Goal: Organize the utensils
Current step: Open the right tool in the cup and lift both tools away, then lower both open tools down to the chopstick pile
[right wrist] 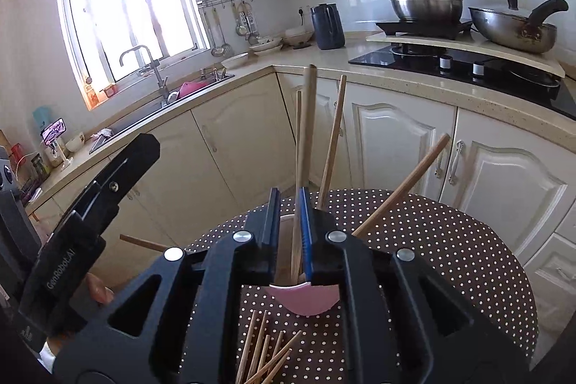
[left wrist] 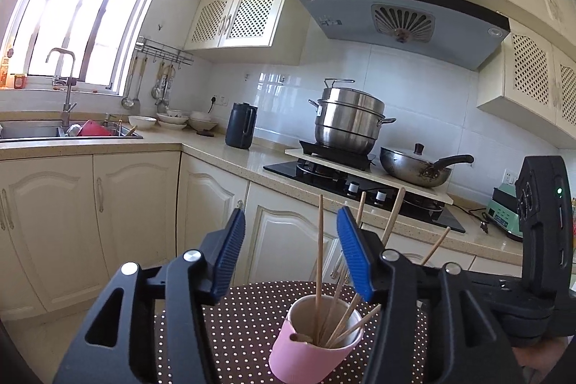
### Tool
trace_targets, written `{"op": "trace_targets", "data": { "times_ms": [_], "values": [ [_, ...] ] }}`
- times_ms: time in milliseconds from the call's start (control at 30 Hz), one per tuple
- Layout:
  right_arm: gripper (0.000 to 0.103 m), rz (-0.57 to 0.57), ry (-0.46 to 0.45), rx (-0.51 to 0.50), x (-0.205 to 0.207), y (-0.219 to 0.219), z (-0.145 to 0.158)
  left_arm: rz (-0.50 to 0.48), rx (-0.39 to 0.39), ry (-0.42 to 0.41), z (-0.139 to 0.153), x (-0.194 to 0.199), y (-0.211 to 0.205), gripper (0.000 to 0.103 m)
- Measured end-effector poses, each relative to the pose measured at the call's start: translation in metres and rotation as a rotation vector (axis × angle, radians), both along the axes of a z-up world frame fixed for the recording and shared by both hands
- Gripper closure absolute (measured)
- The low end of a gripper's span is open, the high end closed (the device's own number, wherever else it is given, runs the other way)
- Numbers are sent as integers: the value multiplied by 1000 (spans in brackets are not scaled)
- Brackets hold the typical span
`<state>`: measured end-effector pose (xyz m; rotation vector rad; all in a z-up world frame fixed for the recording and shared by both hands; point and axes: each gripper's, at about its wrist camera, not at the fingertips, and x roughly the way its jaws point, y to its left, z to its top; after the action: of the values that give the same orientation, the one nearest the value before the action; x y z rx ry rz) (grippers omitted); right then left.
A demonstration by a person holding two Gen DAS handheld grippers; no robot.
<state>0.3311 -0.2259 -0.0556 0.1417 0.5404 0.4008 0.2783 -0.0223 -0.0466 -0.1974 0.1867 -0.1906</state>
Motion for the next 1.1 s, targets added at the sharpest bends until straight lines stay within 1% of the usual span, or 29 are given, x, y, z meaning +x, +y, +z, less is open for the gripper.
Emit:
{"op": "trace_targets", "data": {
  "times_ms": [67,133,300,433,467,633,667,733,800,867,933,967,1033,1100],
  "values": [
    [74,-14,-6,-2,-8,-2,3,-8,8,18,0,-5,2,47],
    [71,-30,-15,-6,-17,-5,6,-31,22,35,0,-14,3,47],
    [70,-57,-13,-4,-44,-14,10,-90,58,98,-5,-34,2,47],
    [70,-61,2,-12,-67,-14,2,-152,105,173,-21,-48,-4,47],
    [70,-62,6,-15,-73,-13,-1,-173,122,203,-28,-51,-6,47],
    [70,-59,60,-33,-99,-9,-27,-211,202,355,-65,-63,-14,47],
    [70,-59,74,-36,-103,-7,-34,-218,209,384,-73,-64,-14,47],
    [70,-60,111,-38,-109,-5,-48,-257,217,470,-92,-67,-15,47],
    [70,-63,134,-46,-116,-2,-60,-258,221,534,-108,-67,-14,47],
    [70,-68,170,-57,-121,0,-75,-280,215,595,-124,-68,-13,47],
    [70,-63,211,-54,-124,3,-90,-295,218,637,-135,-68,-14,47],
    [70,-63,224,-54,-126,5,-95,-299,223,651,-140,-68,-15,52],
    [70,-57,251,-44,-128,7,-105,-318,234,681,-149,-69,-18,56],
    [70,-52,270,-38,-131,9,-113,-324,251,709,-156,-69,-21,57]
  ]
}}
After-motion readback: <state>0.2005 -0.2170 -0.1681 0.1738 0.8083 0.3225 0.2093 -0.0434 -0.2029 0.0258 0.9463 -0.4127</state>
